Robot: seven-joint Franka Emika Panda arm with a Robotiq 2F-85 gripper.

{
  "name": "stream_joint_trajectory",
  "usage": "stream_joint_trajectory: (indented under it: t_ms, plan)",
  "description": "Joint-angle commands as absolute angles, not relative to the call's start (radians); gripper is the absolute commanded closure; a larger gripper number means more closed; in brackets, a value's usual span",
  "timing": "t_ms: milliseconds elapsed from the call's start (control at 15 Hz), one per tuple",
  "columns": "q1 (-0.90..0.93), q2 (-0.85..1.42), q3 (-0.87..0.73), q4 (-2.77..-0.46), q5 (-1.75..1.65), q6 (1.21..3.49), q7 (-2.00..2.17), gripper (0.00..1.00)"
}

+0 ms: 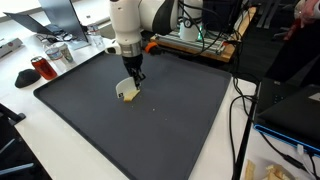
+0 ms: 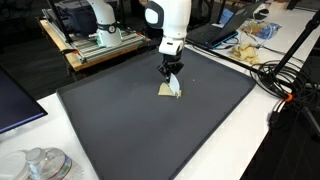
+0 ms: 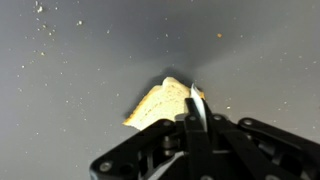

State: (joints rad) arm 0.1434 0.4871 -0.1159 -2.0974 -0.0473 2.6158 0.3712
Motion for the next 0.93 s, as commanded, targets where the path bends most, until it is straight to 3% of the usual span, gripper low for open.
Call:
stream_joint_trajectory:
  t_ms: [0, 533, 867]
  plan:
    - [0.132, 0.567, -0.116, -2.035, -0.055, 2.582, 0.365, 0.99]
    - [0.071, 0.573, -0.033, -1.979, -0.012, 2.316, 0.193, 0.99]
    - [0.041, 0.542, -0.015, -2.017, -0.004, 2.335, 0.136, 0.99]
